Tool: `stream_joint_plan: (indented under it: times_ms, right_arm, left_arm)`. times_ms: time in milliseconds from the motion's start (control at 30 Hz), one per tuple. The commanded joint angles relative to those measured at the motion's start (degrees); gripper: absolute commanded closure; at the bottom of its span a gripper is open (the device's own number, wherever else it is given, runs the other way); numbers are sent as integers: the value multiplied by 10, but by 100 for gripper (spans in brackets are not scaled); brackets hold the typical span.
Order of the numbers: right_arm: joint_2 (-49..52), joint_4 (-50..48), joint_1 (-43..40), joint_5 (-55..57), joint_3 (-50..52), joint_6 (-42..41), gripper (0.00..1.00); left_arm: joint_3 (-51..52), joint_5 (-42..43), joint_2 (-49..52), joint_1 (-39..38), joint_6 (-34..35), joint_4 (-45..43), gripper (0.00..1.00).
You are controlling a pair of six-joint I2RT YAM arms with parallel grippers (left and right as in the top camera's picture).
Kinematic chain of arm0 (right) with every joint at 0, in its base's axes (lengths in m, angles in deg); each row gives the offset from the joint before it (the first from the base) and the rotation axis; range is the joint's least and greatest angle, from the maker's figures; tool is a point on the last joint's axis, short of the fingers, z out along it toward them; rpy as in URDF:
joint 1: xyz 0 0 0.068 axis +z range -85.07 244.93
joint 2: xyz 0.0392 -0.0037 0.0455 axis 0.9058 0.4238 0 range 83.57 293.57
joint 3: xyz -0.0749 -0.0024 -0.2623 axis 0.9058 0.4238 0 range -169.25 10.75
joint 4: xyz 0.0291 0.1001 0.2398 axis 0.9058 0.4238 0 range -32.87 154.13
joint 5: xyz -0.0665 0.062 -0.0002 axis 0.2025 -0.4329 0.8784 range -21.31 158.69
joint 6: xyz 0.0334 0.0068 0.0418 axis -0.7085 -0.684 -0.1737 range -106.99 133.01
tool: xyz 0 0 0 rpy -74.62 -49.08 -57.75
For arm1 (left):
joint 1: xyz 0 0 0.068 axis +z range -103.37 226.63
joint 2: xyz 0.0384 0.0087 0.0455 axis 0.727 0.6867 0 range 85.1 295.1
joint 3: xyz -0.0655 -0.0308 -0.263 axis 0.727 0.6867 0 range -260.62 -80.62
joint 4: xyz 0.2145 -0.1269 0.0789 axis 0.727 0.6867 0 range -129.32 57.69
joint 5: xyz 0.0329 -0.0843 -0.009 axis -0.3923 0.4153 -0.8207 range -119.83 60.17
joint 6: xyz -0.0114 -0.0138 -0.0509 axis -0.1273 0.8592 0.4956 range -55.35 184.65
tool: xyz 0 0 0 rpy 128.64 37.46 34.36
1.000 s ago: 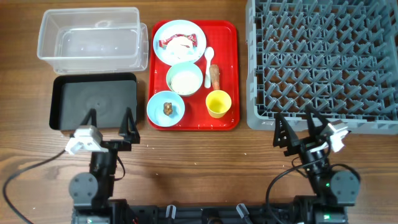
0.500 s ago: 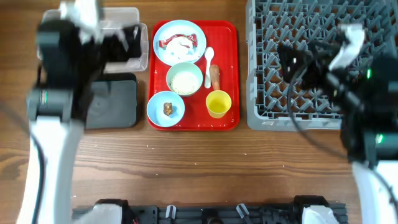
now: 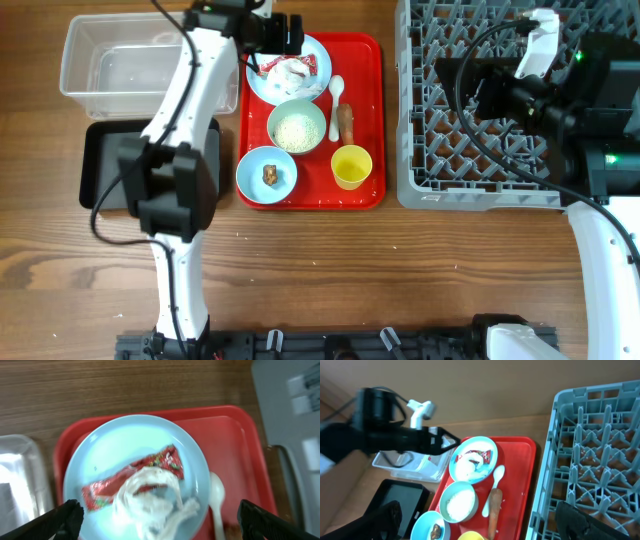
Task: Sort waste into correct bins and load items into the dishwasher rack
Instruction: 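Reach the left gripper to the plate and grasp the white tissue, then carry the tissue with the left gripper into the clear plastic bin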
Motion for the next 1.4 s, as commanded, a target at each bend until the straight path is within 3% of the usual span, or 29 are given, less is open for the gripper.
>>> stream_joint_plan:
  times_ms: [0,100,267,467,600,700,800,900,967,1133,1367]
  right_arm:
    - [7,11,4,14,-3,12,0]
    - [10,22,4,25,-3,11,0]
    - [13,23,4,28,-3,12,0]
    - [14,23,4,29,-3,11,0]
    - [14,25,4,29,-3,11,0]
    - [14,25,4,29,-3,11,0]
    - [14,25,4,29,-3,11,0]
    - [14,25,4,29,-3,11,0]
    - [14,25,4,29,-3,11,0]
    - [14,27,4,29,-3,10,0]
    - [14,27,4,29,-3,9,0]
  left_arm:
    - [-17,11,43,-18,-6,-51,0]
    - [-17,-1,75,-26,-18,-97,0]
    - [-17,-11,113,-23,-19,-93,0]
    - [-17,-13,120,-21,-120,-78,0]
    - [-16,-12,130,-19,-151,-77,1]
    - [-15,-13,138,-19,-151,-59,12]
    - [-15,-13,148,-18,-151,-35,46]
    - [-15,-17,160,-18,-132,-25,65]
    - [-15,-17,162,-18,-131,-25,96]
    - [-19,-19,140,-14,-62,-37,96]
    - [-19,-49,20,-5,40,-37,96]
